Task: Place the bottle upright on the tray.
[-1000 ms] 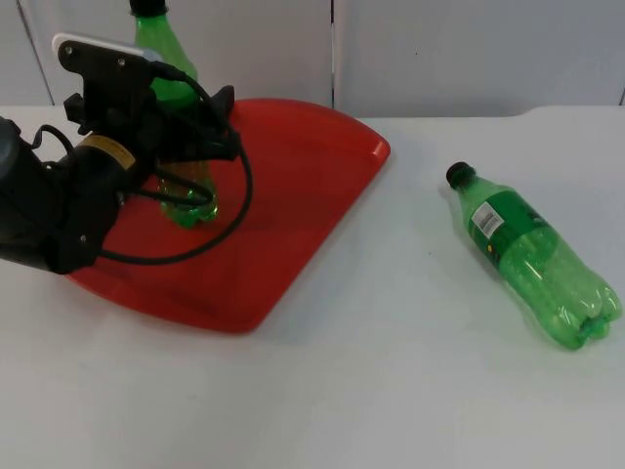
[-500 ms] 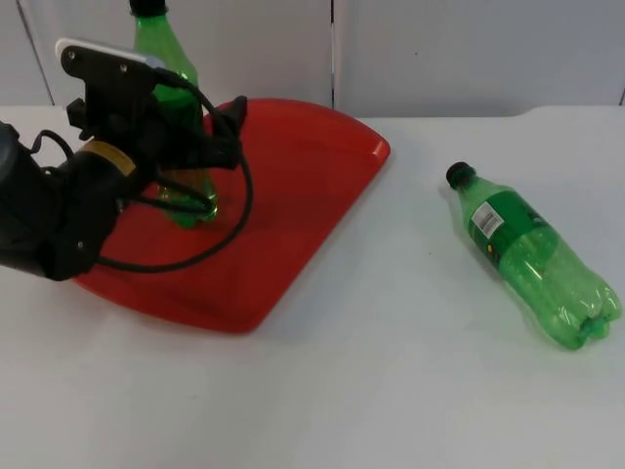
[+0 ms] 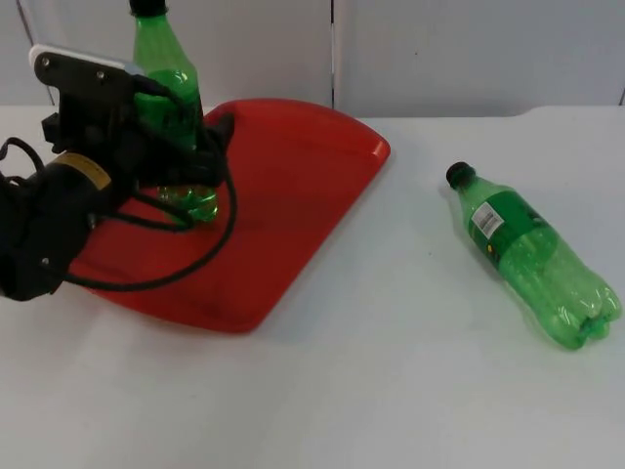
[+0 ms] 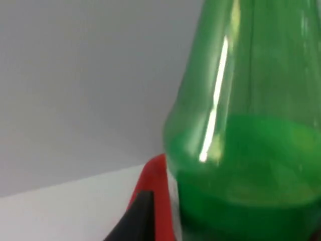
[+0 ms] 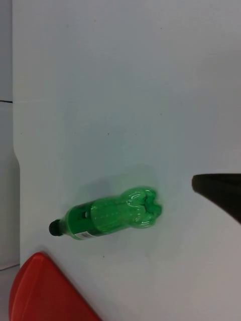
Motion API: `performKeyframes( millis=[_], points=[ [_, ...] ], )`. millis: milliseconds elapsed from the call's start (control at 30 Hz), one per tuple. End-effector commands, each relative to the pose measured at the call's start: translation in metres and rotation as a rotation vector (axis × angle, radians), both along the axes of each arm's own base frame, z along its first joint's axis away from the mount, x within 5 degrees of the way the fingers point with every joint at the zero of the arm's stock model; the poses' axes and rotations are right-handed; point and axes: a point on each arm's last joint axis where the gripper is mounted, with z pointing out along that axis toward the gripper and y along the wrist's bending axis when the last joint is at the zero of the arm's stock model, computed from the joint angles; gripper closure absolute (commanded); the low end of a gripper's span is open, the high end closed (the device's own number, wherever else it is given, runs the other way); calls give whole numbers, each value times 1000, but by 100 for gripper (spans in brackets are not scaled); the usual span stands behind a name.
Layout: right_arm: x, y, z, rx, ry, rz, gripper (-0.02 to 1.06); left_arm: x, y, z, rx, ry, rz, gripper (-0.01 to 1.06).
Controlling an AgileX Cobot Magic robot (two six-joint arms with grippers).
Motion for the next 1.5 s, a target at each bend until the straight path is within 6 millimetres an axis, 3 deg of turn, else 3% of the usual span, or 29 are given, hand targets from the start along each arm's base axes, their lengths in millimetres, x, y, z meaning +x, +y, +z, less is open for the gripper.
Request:
performKeyframes(
  millis=[0, 200, 467, 667, 1067, 1267, 1467],
  points=[
    [0, 0, 0, 3, -6, -5, -1, -4, 3, 2, -20, 6, 12, 0],
    [0, 0, 0, 3, -6, -5, -1, -22, 2, 0, -30, 57, -33, 0],
    [0, 0, 0, 3, -6, -5, -1, -52, 8, 19, -30, 75, -33, 0],
    [0, 0, 0, 3, -6, -5, -1, -79, 12, 53, -89, 39, -43, 0],
    [0, 0, 0, 3, -6, -5, -1, -101, 15, 110, -10, 151, -57, 0],
    [0, 0, 0, 3, -6, -5, -1, -124, 25, 152, -24, 156, -6, 0],
    [0, 0, 0, 3, -6, -5, -1, -148, 32, 181, -34, 142, 26, 0]
  ],
)
